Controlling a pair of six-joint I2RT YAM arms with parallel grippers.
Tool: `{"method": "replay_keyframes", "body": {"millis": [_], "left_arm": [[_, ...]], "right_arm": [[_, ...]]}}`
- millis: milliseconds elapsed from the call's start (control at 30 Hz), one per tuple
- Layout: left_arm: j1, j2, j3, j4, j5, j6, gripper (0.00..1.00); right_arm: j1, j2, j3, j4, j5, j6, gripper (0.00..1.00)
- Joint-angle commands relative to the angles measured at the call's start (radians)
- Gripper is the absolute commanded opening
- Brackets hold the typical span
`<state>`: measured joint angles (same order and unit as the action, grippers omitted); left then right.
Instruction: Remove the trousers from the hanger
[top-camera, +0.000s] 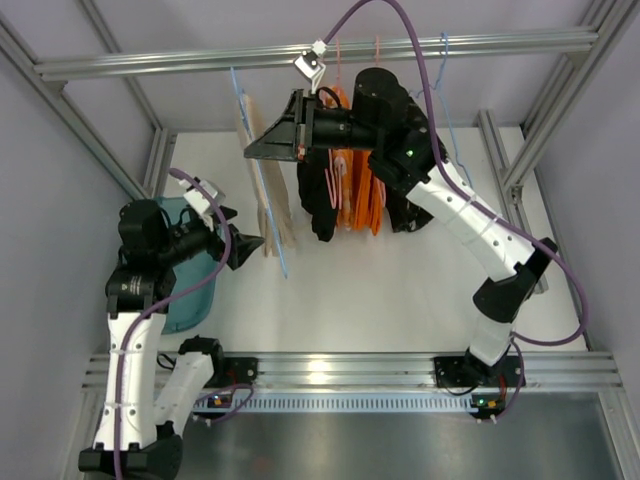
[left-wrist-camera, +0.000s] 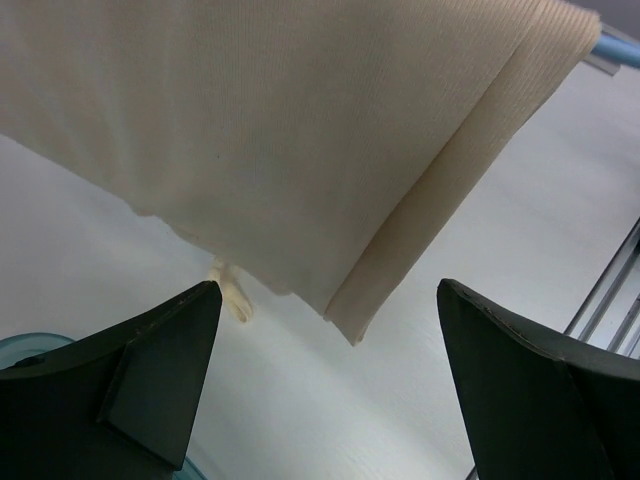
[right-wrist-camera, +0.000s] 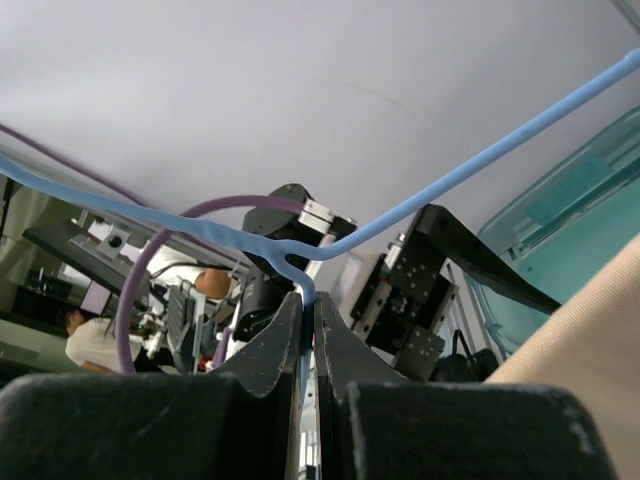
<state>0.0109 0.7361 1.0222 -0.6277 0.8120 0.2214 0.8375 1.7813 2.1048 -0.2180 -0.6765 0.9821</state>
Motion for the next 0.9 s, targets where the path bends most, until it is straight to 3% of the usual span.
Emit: {"method": "replay_keyframes", "body": {"millis": [0, 200, 267, 333, 367, 533, 633, 700, 867], "left_arm": [[-0.049, 0.022, -0.016, 0.072, -0.006, 0.047, 0.95], [-0.221, 0.048, -0.057, 0.173, -0.158, 0.033, 0.94], [-0.219, 0.06, -0.056, 0.189, -0.172, 0.016, 0.89], [-0.219, 0.069, -0.053, 0.189, -0.192, 0.032, 0.8], [-0.219, 0.071, -0.051, 0.191, -0.204, 0.03, 0.67], [-0.219, 0.069, -0.051, 0.207, -0.232, 0.012, 0.39], [-0.215, 0.063, -0.047, 0.21, -0.243, 0.006, 0.11], [-0.213, 0.051, -0.039, 0.206, -0.263, 0.004, 0.0], [-0.209, 0.017, -0.021, 0.206, -0.286, -0.016, 0.0]], "right_arm": [[0.002, -0.01, 0.087, 0.1, 0.015, -0.003, 0.0], [0.002, -0.01, 0.087, 0.095, 0.018, -0.006, 0.0], [0.002, -0.014, 0.086, 0.089, 0.02, -0.013, 0.0], [-0.001, -0.019, 0.083, 0.089, 0.018, -0.013, 0.0], [0.0, -0.022, 0.08, 0.089, 0.018, -0.013, 0.0], [-0.008, -0.025, 0.075, 0.091, 0.012, -0.011, 0.0], [-0.011, -0.029, 0.07, 0.092, 0.011, -0.011, 0.0], [-0.017, -0.033, 0.064, 0.094, 0.008, -0.014, 0.0], [-0.055, -0.043, 0.041, 0.095, 0.005, -0.025, 0.0]]}}
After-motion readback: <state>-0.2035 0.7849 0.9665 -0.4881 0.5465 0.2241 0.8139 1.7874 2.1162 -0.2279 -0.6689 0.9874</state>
